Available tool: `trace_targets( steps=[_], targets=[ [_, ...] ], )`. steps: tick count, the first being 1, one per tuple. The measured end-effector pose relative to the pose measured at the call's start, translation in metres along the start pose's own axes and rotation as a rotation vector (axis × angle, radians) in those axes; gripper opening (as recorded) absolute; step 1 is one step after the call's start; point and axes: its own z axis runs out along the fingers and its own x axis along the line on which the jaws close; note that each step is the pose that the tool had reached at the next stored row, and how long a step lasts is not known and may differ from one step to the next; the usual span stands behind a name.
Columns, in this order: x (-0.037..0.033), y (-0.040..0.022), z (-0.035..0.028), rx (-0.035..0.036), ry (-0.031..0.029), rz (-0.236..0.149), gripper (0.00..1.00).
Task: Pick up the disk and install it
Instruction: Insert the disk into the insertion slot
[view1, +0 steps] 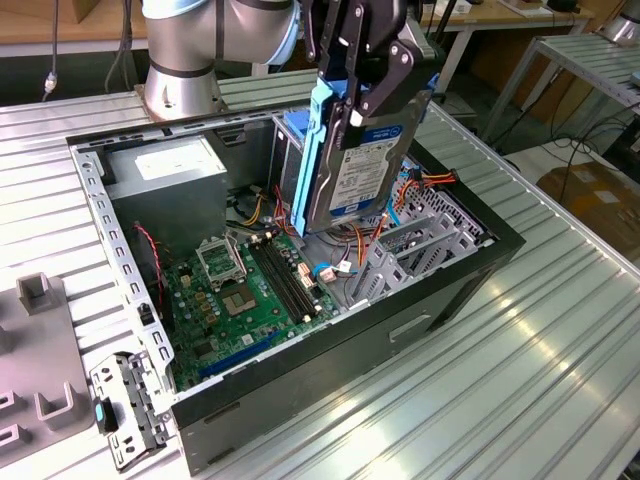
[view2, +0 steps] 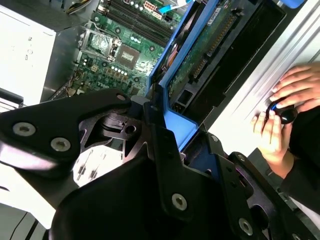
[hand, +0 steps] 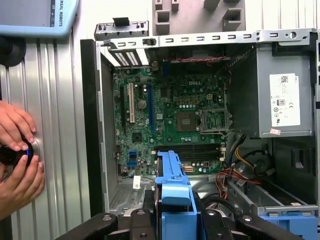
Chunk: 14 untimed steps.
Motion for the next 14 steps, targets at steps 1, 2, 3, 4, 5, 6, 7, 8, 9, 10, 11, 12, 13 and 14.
trace_targets(
  steps=[1,2,3,4,5,6,7,8,9,10,11,12,13,14],
  targets=[
    [0.0001,-0.0016,0.0001,0.0,0.0,0.0,0.37],
    [0.0,-0.0048,0.0002,0.0001,-0.0001,0.0,0.37],
    [-0.0002,-0.007,0.0003,0.0001,-0.0001,0.0,0.37],
    [-0.0004,-0.0101,0.0004,0.0001,0.0,0.0,0.37],
    [-0.0005,-0.0122,0.0005,0.0001,0.0001,0.0,0.37],
    [-0.0005,-0.0136,0.0006,0.0001,0.0002,0.0,0.37],
    [-0.0005,-0.0155,0.0007,0.0001,0.0004,0.0,0.37],
    [-0.0003,-0.0163,0.0008,0.0,0.0004,0.0,0.37],
    [0.0004,-0.0176,0.001,0.0001,0.0004,0.0,0.37],
    [0.0017,-0.0187,0.0012,0.0001,0.0004,0.0,0.37],
    [0.0032,-0.0192,0.0015,0.0001,0.0003,0.0,0.37],
    [0.0061,-0.0199,0.0021,0.0001,0.0003,0.0,0.37],
    [0.0082,-0.0204,0.0025,0.0001,0.0005,0.0,0.37],
    [0.01,-0.0209,0.003,0.0001,0.0004,0.0,0.37]
  ],
)
